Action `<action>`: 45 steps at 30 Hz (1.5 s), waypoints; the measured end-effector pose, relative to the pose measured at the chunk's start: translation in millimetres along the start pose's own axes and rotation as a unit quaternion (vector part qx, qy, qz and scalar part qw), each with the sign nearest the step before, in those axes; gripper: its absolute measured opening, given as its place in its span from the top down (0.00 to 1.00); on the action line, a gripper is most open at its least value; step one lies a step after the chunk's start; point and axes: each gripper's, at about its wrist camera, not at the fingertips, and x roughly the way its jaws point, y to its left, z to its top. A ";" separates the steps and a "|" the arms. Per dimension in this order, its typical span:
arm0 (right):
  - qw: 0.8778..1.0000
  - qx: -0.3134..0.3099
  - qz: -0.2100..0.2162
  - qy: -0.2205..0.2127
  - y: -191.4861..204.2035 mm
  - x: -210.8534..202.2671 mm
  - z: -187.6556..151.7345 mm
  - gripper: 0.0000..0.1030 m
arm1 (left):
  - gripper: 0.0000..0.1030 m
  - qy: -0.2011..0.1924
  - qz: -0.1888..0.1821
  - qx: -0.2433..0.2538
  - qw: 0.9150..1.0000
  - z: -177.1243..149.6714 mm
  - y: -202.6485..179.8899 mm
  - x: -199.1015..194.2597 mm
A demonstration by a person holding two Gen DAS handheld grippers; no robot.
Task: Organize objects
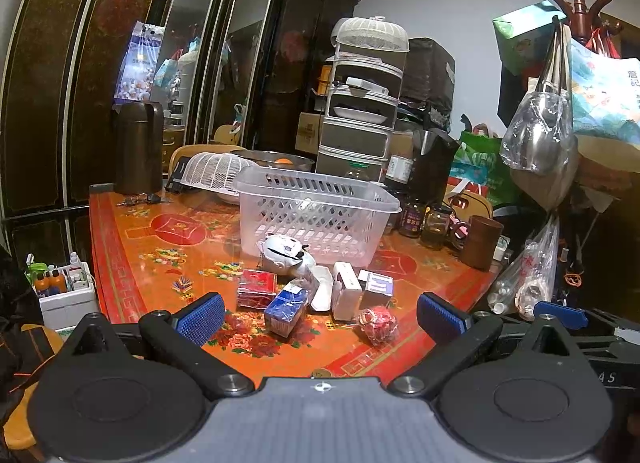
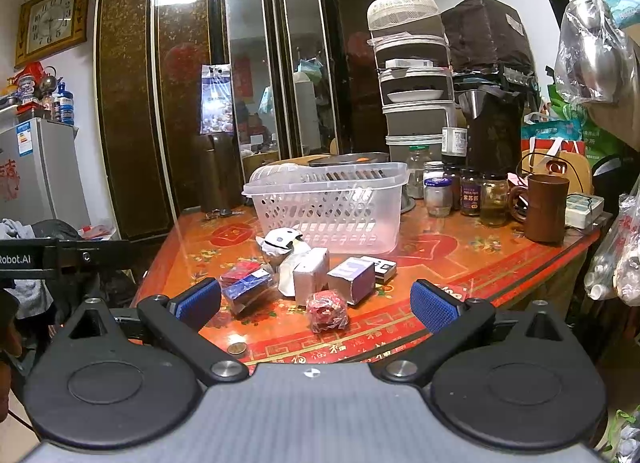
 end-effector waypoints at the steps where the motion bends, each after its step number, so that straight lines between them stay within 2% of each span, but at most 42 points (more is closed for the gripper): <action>1: 1.000 0.001 0.000 0.001 -0.1 0.4 -0.1 0.00 | 0.00 -0.002 0.000 0.000 1.000 -0.3 0.1 0.1; 45: 1.000 0.025 0.016 0.007 -5.3 6.0 -4.3 0.00 | 0.00 -0.001 -0.002 0.000 1.000 -1.8 -0.5 0.9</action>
